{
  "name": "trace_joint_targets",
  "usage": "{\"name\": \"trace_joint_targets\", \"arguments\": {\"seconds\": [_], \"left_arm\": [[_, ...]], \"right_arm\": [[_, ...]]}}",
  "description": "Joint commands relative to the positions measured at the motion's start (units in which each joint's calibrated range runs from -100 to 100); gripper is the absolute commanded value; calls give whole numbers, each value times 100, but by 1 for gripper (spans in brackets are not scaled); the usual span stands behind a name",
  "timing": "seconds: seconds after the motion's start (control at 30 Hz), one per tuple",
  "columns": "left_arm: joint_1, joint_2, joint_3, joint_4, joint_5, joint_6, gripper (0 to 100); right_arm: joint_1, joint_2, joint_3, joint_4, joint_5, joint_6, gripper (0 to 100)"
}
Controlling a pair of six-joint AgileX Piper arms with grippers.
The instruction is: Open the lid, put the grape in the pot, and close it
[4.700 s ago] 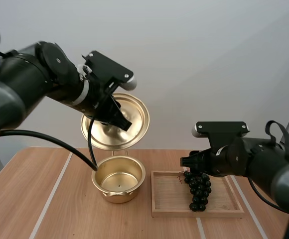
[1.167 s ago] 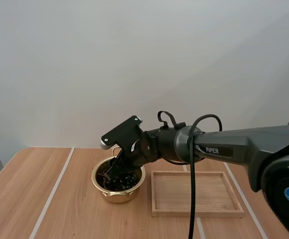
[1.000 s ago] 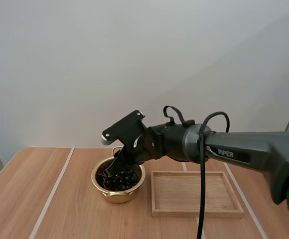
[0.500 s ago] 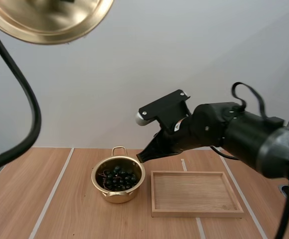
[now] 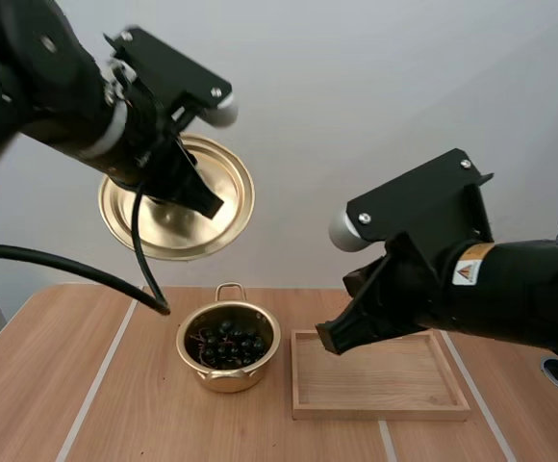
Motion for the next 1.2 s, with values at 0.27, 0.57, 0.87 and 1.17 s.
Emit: {"name": "trace_joint_targets", "arguments": {"seconds": [0.27,0.57,0.87,1.17], "left_arm": [[-22,1358,1667,-1090,-834,1038,0],[-22,2151,2302,-1131,-2427,1183,0],[-22,2792,2302,-1153,-2633,1285,0],[-22,2968,2302,-1397,-3129,1329,0]], "right_arm": [[-242,-890,15,6,1189,17,0],[-242,-901,15,6,1327,17,0],[-242,-901,15,6,1327,17,0],[-242,-901,15,16,1327,17,0]]}}
